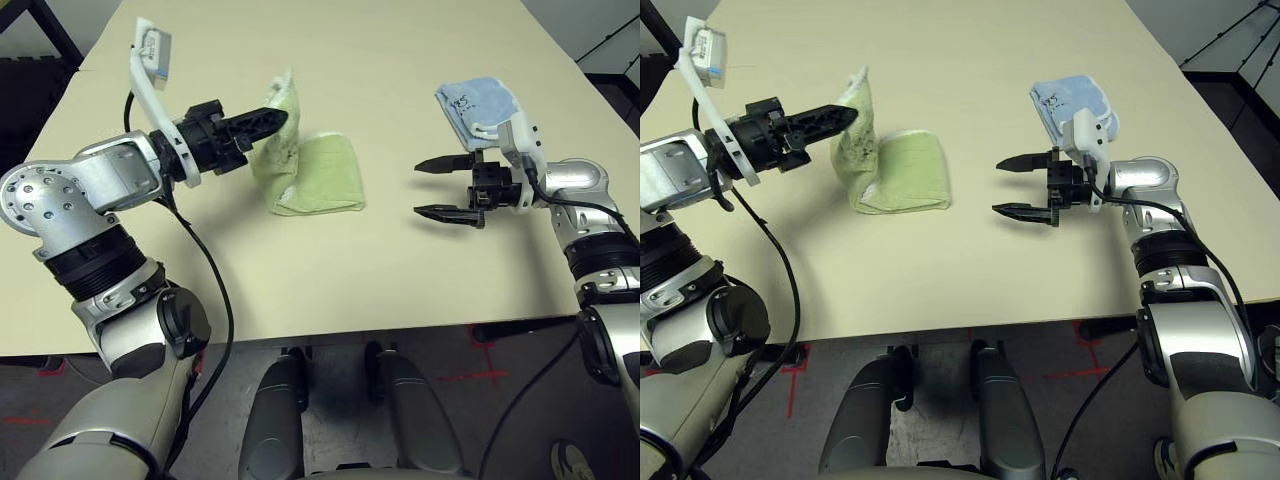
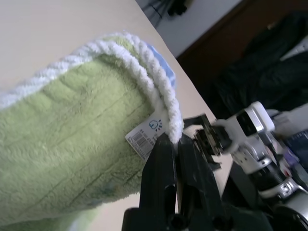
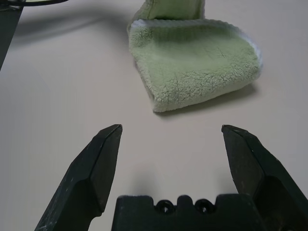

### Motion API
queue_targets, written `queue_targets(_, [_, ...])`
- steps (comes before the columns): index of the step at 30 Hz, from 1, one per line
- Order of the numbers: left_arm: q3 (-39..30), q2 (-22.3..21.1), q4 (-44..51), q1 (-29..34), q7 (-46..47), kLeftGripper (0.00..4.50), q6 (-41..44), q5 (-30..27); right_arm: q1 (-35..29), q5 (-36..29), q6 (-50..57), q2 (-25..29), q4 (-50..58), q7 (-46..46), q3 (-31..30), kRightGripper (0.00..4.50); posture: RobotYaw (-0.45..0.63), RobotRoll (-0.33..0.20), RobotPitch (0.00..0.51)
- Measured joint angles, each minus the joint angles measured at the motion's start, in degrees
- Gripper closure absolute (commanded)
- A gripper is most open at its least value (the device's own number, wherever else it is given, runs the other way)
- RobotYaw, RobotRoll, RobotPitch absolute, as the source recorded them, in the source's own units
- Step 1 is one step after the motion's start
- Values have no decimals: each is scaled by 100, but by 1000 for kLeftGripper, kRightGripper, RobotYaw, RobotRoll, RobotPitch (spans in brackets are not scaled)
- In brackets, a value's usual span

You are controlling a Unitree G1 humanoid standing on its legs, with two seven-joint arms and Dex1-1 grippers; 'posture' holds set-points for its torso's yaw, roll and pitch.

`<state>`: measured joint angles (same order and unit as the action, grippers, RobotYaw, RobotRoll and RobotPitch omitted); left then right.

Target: Fold the towel and set it aside.

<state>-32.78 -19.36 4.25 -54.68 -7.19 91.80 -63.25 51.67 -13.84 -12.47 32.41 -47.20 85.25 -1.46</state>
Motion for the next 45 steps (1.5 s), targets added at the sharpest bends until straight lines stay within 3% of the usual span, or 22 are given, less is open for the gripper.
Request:
queue_targets(10, [801, 395, -64, 244, 264, 4473, -253, 603, 63, 12, -77, 0, -32, -82, 1, 0, 0, 0, 197])
queue_targets(20, [1154, 746, -85, 264, 222, 4473, -628, 1047, 68, 75, -101, 1, -46, -115, 1, 0, -6, 0, 197])
queue_targets(24, [1244, 875, -82, 334, 215, 3461, -622, 1133, 68, 94, -109, 3, -64, -130, 1, 0, -5, 0, 195])
queue_targets(33, [1355, 1179, -28, 376, 212, 33, -581, 1216, 156, 124, -168, 0, -183, -198, 1, 0, 2, 0, 193])
queue_targets(40, [1319, 1059, 67, 376, 149, 33, -467, 1251, 194, 124, -209, -41, -252, -216, 1, 0, 11, 0, 191])
queue_targets(45, [1617, 84, 376, 452, -729, 33, -820, 1249, 383, 55, -52, -168, -273, -273, 84, 0, 18, 0, 191])
